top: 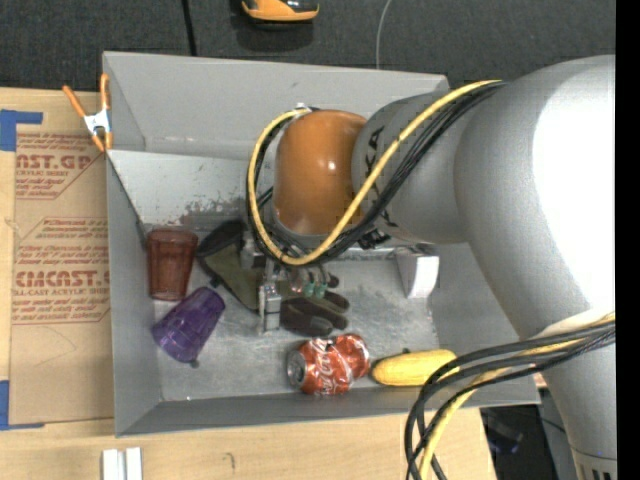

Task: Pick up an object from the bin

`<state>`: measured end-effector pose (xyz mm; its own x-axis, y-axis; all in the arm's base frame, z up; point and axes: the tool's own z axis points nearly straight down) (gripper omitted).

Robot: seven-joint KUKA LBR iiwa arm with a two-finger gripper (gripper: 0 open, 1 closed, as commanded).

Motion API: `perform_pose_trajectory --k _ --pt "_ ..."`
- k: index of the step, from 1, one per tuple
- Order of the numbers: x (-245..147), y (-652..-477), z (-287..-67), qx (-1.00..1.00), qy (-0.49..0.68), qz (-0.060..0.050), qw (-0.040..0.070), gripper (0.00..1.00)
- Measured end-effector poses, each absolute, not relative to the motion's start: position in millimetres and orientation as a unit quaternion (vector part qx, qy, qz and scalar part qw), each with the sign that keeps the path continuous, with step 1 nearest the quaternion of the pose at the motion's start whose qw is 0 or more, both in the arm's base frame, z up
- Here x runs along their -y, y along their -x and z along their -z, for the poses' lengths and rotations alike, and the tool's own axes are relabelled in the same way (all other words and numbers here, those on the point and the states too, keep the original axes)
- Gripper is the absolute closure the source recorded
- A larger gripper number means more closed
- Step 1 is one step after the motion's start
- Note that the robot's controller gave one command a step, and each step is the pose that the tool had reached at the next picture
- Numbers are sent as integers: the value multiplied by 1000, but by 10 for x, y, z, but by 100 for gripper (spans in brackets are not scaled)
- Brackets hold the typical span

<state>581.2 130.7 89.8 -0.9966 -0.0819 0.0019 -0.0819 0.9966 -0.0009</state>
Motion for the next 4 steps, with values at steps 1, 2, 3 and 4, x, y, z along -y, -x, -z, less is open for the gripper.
perform_pose_trajectory --k 1,2,3,4 --pt "-787 -5712 -721 990 -144 0 -4 100" --pt "-787 -5712 -720 990 -144 0 -4 100" --pt "-777 -5826 -1888 989 -147 1 -1 100" --pt "-779 -5825 -1887 989 -147 1 -1 100"
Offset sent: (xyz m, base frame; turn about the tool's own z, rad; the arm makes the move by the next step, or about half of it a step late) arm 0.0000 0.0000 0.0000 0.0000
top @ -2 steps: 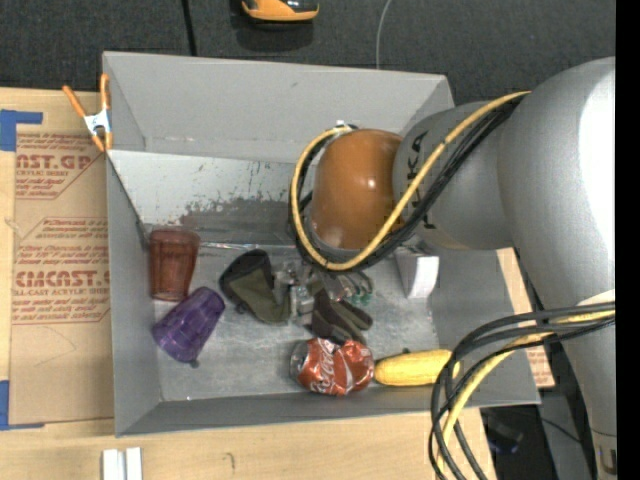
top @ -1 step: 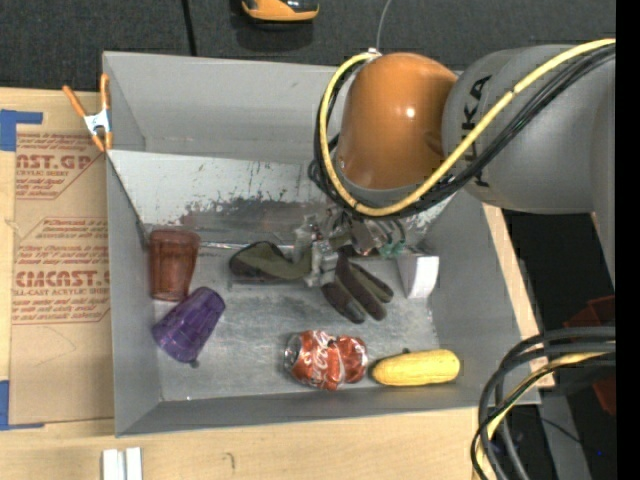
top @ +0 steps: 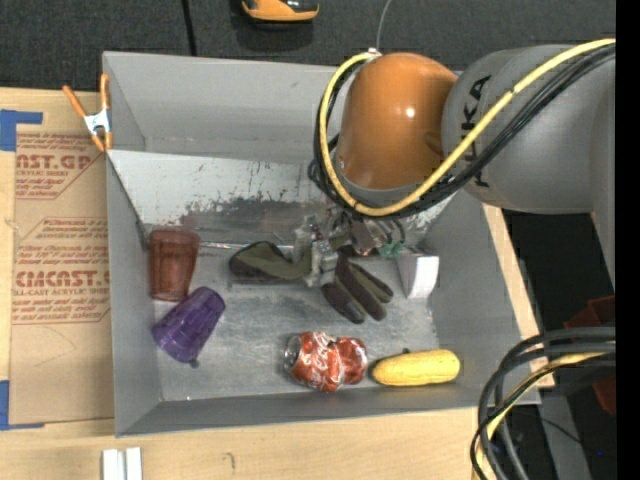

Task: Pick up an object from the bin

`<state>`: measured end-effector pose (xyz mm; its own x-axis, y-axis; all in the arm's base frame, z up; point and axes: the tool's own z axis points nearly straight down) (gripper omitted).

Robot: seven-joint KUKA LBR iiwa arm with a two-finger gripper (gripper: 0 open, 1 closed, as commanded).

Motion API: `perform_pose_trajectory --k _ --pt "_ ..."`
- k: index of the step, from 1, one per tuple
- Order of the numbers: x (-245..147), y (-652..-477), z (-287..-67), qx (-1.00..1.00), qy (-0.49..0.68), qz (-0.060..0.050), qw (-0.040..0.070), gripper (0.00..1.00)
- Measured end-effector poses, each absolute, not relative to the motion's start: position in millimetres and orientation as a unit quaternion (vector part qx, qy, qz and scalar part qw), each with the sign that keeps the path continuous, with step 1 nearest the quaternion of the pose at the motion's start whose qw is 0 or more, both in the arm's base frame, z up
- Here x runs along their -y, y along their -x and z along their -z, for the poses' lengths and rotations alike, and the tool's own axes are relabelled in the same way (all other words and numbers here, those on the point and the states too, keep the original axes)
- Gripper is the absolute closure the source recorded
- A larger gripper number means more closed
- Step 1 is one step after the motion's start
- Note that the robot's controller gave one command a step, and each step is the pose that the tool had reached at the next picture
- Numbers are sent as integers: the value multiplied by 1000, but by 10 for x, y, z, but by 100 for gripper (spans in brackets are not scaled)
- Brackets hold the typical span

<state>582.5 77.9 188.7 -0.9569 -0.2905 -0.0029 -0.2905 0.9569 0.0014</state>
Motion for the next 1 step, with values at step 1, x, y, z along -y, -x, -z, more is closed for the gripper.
perform_pose_trajectory --k 1 --pt "-671 -5688 -2324 -989 146 0 -3 100"
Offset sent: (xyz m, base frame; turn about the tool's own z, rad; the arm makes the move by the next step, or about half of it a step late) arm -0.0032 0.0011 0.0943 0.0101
